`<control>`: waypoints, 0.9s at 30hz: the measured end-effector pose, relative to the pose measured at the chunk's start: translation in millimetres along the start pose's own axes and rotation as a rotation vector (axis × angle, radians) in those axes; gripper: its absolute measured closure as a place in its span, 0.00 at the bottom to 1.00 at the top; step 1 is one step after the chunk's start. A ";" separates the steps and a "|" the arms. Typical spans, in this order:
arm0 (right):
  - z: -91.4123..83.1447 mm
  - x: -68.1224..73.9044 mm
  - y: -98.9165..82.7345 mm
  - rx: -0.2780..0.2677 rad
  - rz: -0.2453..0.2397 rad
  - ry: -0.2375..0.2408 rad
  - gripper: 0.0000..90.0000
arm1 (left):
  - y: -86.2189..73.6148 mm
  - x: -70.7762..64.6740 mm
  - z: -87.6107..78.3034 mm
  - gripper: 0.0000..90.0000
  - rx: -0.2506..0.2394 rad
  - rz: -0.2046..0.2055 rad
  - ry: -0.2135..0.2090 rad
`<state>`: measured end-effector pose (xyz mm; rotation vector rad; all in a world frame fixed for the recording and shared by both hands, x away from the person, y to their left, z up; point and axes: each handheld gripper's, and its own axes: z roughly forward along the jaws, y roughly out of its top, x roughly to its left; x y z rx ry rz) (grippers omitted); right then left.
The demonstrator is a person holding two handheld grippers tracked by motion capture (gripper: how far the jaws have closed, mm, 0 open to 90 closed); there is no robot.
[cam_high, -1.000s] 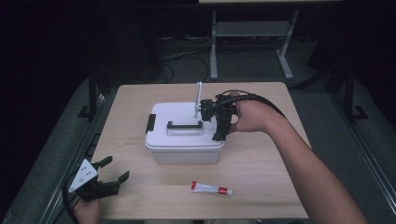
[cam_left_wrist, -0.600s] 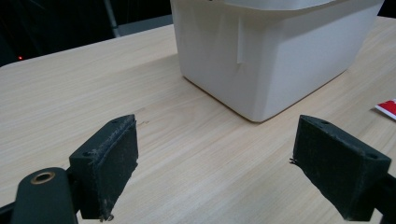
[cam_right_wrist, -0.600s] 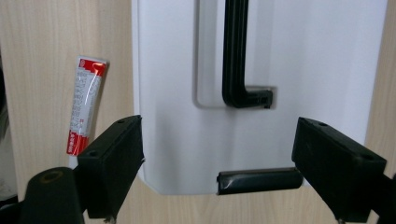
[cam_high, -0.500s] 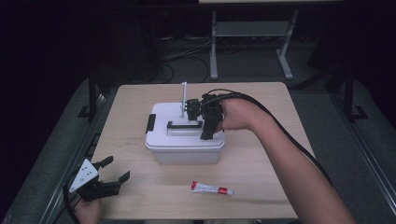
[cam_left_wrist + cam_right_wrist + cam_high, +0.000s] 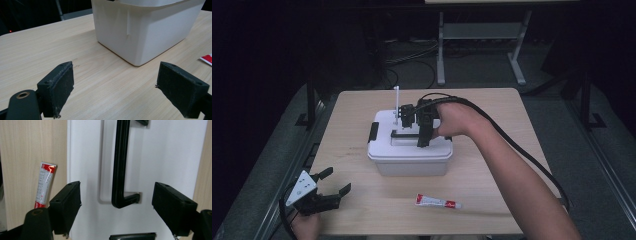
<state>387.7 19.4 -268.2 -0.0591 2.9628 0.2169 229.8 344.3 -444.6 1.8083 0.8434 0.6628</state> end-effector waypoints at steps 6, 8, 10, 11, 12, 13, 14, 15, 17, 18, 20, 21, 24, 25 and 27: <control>5.6 -2.2 8.3 0.005 -0.013 0.008 0.38 | -0.1 0.2 0.0 0.15 -0.004 -0.005 0.000; 7.4 -2.8 9.9 0.005 -0.012 0.006 0.43 | -0.1 0.4 0.1 0.15 -0.005 -0.007 0.000; 9.1 -3.7 11.8 0.010 -0.009 0.007 0.48 | -0.1 0.2 0.0 0.15 -0.005 -0.006 0.002; 9.1 -3.7 11.8 0.010 -0.009 0.007 0.48 | -0.1 0.2 0.0 0.15 -0.005 -0.006 0.002; 9.7 -3.8 12.8 0.013 -0.016 0.006 0.52 | -0.1 0.3 0.0 0.15 -0.005 -0.005 0.003; 10.7 -3.6 15.6 0.013 -0.023 0.011 0.55 | -0.2 0.5 0.0 0.15 -0.006 -0.004 0.002; 10.8 -3.3 16.7 0.015 -0.017 0.012 0.57 | -0.1 0.8 -0.2 0.15 -0.005 -0.004 0.002; 10.8 -3.3 16.7 0.015 -0.017 0.012 0.57 | -0.1 0.8 -0.2 0.15 -0.005 -0.004 0.002; 12.5 -3.8 19.5 0.016 -0.027 0.013 0.59 | -0.2 0.8 -0.4 0.15 -0.006 -0.008 0.003; 14.5 -4.0 22.3 0.024 -0.019 0.010 0.61 | -0.3 0.8 -0.6 0.15 -0.010 -0.009 0.003; 16.4 -4.4 24.0 0.020 -0.025 0.008 0.64 | -0.4 0.9 -0.8 0.15 -0.012 -0.010 0.004; 16.4 -4.4 24.0 0.020 -0.025 0.008 0.64 | -0.4 0.9 -0.8 0.15 -0.012 -0.010 0.004; 20.5 -5.4 26.0 0.027 -0.031 0.007 0.70 | -0.6 1.3 -0.8 0.15 -0.011 -0.012 0.004; 21.2 -5.5 26.2 0.027 -0.034 0.004 0.71 | -0.6 1.4 -0.9 0.15 -0.012 -0.012 0.005; 20.6 -6.2 26.4 0.026 -0.034 -0.003 0.73 | -0.7 2.0 -1.4 0.15 -0.014 -0.012 0.005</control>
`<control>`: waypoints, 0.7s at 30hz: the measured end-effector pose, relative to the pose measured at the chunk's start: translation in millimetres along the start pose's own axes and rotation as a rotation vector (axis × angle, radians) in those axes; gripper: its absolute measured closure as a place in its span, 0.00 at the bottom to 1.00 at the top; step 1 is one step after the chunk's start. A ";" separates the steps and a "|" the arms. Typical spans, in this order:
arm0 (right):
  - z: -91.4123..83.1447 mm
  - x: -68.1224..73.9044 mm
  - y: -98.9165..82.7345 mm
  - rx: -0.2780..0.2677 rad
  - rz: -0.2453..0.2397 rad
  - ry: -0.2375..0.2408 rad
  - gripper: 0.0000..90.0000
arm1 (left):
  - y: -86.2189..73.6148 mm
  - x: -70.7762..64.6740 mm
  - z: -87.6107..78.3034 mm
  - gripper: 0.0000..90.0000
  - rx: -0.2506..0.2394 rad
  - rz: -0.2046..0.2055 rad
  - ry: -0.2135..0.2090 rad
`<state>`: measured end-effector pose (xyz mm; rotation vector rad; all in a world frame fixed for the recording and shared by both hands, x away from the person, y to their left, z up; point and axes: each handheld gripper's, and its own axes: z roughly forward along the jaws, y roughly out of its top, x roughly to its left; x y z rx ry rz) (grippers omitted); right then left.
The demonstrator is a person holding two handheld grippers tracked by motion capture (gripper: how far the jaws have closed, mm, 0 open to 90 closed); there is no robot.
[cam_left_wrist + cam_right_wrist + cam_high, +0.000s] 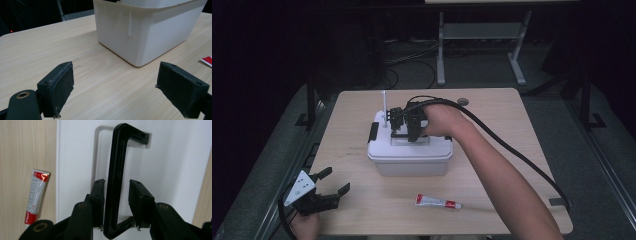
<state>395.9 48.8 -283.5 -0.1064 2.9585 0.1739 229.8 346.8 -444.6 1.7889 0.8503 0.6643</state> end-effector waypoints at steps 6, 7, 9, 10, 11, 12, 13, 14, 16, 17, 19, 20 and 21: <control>-6.4 -1.8 -0.9 -0.003 0.003 -0.020 0.78 | -0.3 0.9 -0.6 0.15 -0.005 -0.009 0.003; -8.7 -2.7 -1.5 -0.005 0.011 -0.029 0.78 | -0.3 0.7 -0.7 0.15 -0.004 -0.009 0.003; -11.0 -4.5 -2.0 -0.011 0.015 -0.039 0.79 | -0.2 0.5 -0.6 0.15 -0.003 -0.006 0.002; -14.6 -8.1 -3.1 -0.015 0.029 -0.047 0.80 | 0.0 0.5 -0.5 0.15 -0.001 0.001 0.001; -15.0 -9.4 -3.2 -0.013 0.033 -0.052 0.80 | 0.0 0.3 -0.3 0.15 0.000 0.000 0.001; -15.0 -9.4 -3.2 -0.013 0.033 -0.052 0.80 | 0.0 0.3 -0.3 0.15 0.000 0.000 0.001; -15.5 -12.4 -2.8 -0.004 0.045 -0.053 0.81 | 0.1 0.4 -0.2 0.15 0.002 0.001 0.000; -15.5 -13.8 -2.4 -0.003 0.048 -0.054 0.82 | 0.0 0.2 -0.3 0.15 0.001 -0.002 0.000; -15.0 -17.2 -1.8 0.002 0.048 -0.050 0.83 | 0.0 0.6 -0.5 0.15 0.000 0.002 0.002; -15.0 -17.2 -1.8 0.002 0.048 -0.050 0.83 | 0.0 0.6 -0.5 0.15 0.000 0.002 0.002; -13.5 -20.2 -1.8 0.005 0.056 -0.048 0.83 | -0.2 0.9 -0.6 0.15 -0.001 0.000 0.000; -11.0 -23.1 -2.3 0.019 0.061 -0.035 0.83 | -0.3 1.0 -0.7 0.15 -0.003 0.000 0.001; -10.0 -24.4 -2.6 0.019 0.057 -0.029 0.83 | -0.4 1.0 -0.8 0.15 -0.005 -0.001 0.000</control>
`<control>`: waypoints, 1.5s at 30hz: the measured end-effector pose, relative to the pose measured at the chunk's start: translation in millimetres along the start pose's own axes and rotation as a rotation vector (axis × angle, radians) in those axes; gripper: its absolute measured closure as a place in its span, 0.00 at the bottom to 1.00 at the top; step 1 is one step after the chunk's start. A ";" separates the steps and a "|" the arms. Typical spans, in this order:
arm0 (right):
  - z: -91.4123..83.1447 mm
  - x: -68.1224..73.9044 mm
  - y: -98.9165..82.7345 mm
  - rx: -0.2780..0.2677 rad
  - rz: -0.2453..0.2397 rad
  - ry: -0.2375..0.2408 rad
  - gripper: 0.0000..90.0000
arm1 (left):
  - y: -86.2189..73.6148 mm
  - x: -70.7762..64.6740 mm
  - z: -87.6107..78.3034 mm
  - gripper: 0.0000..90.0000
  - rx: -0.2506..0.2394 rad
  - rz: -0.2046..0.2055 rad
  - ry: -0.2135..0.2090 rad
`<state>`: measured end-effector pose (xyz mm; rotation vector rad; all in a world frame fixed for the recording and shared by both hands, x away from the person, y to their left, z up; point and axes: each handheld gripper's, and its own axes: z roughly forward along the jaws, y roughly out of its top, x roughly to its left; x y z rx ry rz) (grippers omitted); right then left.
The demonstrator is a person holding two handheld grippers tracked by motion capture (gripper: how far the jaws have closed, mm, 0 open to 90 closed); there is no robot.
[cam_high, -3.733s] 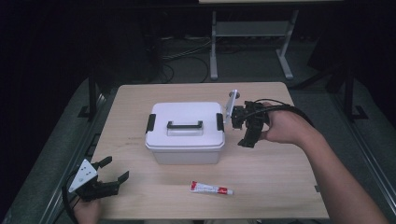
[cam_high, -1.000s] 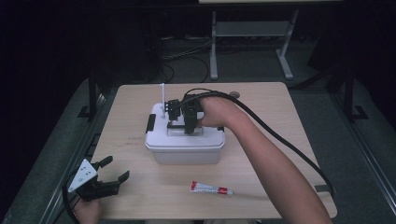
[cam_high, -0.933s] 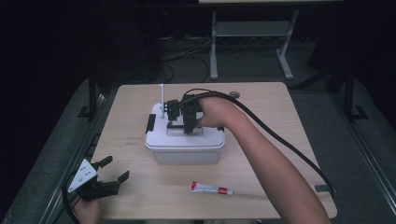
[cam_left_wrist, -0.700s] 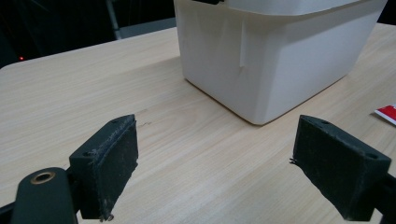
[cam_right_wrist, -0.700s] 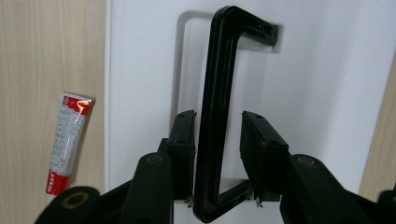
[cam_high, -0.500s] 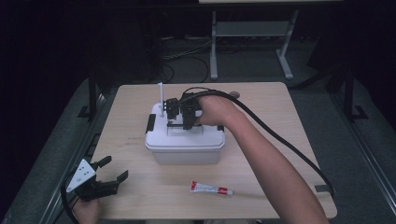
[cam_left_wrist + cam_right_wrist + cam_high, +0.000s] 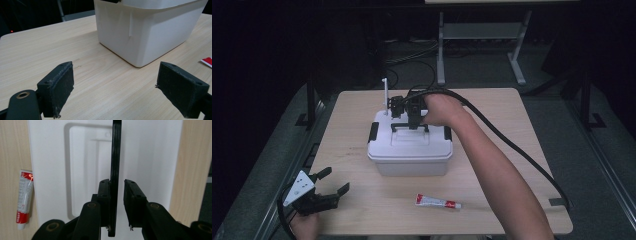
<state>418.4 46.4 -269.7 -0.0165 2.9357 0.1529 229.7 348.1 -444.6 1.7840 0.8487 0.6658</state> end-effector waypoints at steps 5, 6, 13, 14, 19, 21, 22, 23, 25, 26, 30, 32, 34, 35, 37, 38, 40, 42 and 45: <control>3.4 -3.2 2.1 0.002 0.006 0.040 0.85 | 0.0 0.1 0.5 0.15 0.002 -0.002 0.000; 4.1 -3.6 3.1 0.007 -0.001 0.036 0.86 | 0.1 0.2 0.7 0.15 0.003 -0.003 0.000; 4.9 -6.8 5.2 0.022 0.008 0.053 0.92 | 0.2 0.4 0.5 0.15 0.003 0.000 0.000; 5.0 -7.3 5.2 0.020 0.006 0.053 0.92 | 0.1 0.6 0.4 0.15 0.002 -0.002 0.001; 5.0 -9.7 4.5 0.013 0.018 0.069 0.93 | 0.0 0.5 0.2 0.15 -0.001 -0.005 0.003; 5.2 -11.2 4.1 0.007 0.019 0.073 0.93 | 0.2 0.4 0.3 0.15 0.002 -0.001 0.002; 5.1 -11.4 4.0 0.006 0.020 0.074 0.93 | 0.2 0.4 0.3 0.15 0.002 -0.001 0.002; 4.9 -11.6 4.0 0.007 0.022 0.076 0.93 | 0.2 0.4 0.3 0.15 0.002 -0.001 0.002; 4.7 -11.8 3.8 0.006 0.024 0.078 0.93 | 0.0 0.5 0.4 0.15 0.001 -0.004 0.004; 4.7 -11.9 3.7 0.006 0.025 0.080 0.93 | 0.0 0.6 0.3 0.15 0.000 -0.005 0.003; 4.6 -11.9 3.5 0.003 0.028 0.082 0.93 | -0.2 0.6 0.3 0.15 -0.002 -0.006 0.005; 4.4 -12.0 3.6 0.003 0.026 0.081 0.93 | -0.2 0.6 0.1 0.15 -0.001 -0.004 0.007; 4.3 -11.9 3.5 0.002 0.027 0.083 0.93 | -0.1 0.9 -0.4 0.15 -0.001 -0.004 0.007; 4.3 -12.0 3.4 0.002 0.026 0.083 0.93 | -0.2 1.1 -0.4 0.15 -0.002 -0.005 0.007; 3.8 -12.2 3.3 0.003 0.026 0.083 0.93 | -0.2 1.2 -0.6 0.15 -0.001 -0.004 0.007; 3.3 -12.8 2.8 0.000 0.023 0.083 0.93 | -0.2 1.2 -0.6 0.15 -0.002 -0.003 0.008; 2.0 -13.3 1.8 -0.003 0.024 0.083 0.93 | -0.3 1.2 -0.3 0.15 -0.002 -0.004 0.007; 0.3 -13.3 1.0 -0.006 0.029 0.083 0.93 | -0.3 1.0 -0.1 0.15 -0.001 -0.005 0.007; -1.5 -13.8 0.1 -0.009 0.029 0.079 0.93 | -0.3 0.9 0.0 0.15 -0.001 -0.004 0.007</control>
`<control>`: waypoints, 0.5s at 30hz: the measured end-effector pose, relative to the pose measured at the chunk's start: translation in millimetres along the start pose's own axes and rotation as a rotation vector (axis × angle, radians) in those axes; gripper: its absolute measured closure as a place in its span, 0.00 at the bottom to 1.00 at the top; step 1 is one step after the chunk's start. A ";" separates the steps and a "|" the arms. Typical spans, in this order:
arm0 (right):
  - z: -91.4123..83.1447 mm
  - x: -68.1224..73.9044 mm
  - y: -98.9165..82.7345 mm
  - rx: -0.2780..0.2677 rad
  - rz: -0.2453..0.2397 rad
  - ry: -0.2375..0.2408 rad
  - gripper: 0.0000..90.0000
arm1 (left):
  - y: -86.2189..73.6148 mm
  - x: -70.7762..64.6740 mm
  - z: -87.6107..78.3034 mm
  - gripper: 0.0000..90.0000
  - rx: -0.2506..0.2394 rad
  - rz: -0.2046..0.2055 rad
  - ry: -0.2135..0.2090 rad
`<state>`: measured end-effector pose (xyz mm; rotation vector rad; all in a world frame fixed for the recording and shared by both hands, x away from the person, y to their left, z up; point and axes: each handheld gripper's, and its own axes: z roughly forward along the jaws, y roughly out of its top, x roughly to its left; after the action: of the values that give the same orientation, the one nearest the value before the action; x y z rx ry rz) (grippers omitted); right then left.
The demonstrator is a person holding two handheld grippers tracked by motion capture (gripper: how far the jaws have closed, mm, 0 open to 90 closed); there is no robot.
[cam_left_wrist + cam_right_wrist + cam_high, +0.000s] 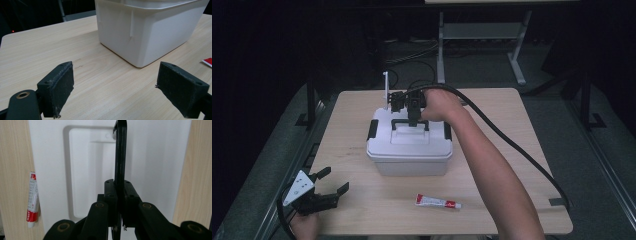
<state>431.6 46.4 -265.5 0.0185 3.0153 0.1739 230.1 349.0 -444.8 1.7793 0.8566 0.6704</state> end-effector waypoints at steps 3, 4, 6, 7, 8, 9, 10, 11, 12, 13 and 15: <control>-5.0 0.3 -2.2 -0.010 0.008 -0.005 0.93 | 0.0 -0.3 0.0 0.15 -0.001 0.000 0.000; -6.2 0.1 -2.6 -0.012 0.005 -0.006 0.93 | 0.0 -0.3 0.0 0.15 -0.001 0.000 0.000; -8.0 0.7 -3.7 -0.015 0.007 -0.007 0.93 | 0.0 -0.5 0.1 0.15 -0.001 -0.002 0.000; -9.0 0.8 -4.4 -0.015 0.007 -0.009 0.93 | 0.1 -0.6 0.1 0.15 -0.002 -0.001 0.000; -9.0 0.8 -4.4 -0.015 0.007 -0.009 0.93 | 0.1 -0.6 0.1 0.15 -0.002 -0.001 0.000; -11.1 1.3 -5.9 -0.015 0.013 -0.012 0.93 | 0.1 -0.7 0.2 0.15 -0.001 -0.001 -0.001; -11.1 1.3 -5.9 -0.015 0.013 -0.012 0.93 | 0.1 -0.7 0.2 0.15 -0.001 -0.001 -0.001; -11.6 1.2 -6.4 -0.017 0.010 -0.014 0.93 | 0.1 -0.7 0.2 0.15 -0.002 -0.001 -0.001; -12.7 1.5 -7.4 -0.019 0.011 -0.017 0.93 | 0.1 -0.8 0.2 0.15 -0.002 -0.001 -0.001; -13.5 2.1 -8.3 -0.019 0.010 -0.017 0.93 | 0.2 -0.9 0.1 0.15 -0.001 0.000 0.000; -13.6 2.3 -8.5 -0.020 0.009 -0.018 0.93 | 0.3 -0.9 0.1 0.15 -0.001 0.000 -0.001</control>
<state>427.6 36.5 -253.3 0.0310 2.9961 0.2030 229.8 348.2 -444.6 1.7783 0.8559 0.6697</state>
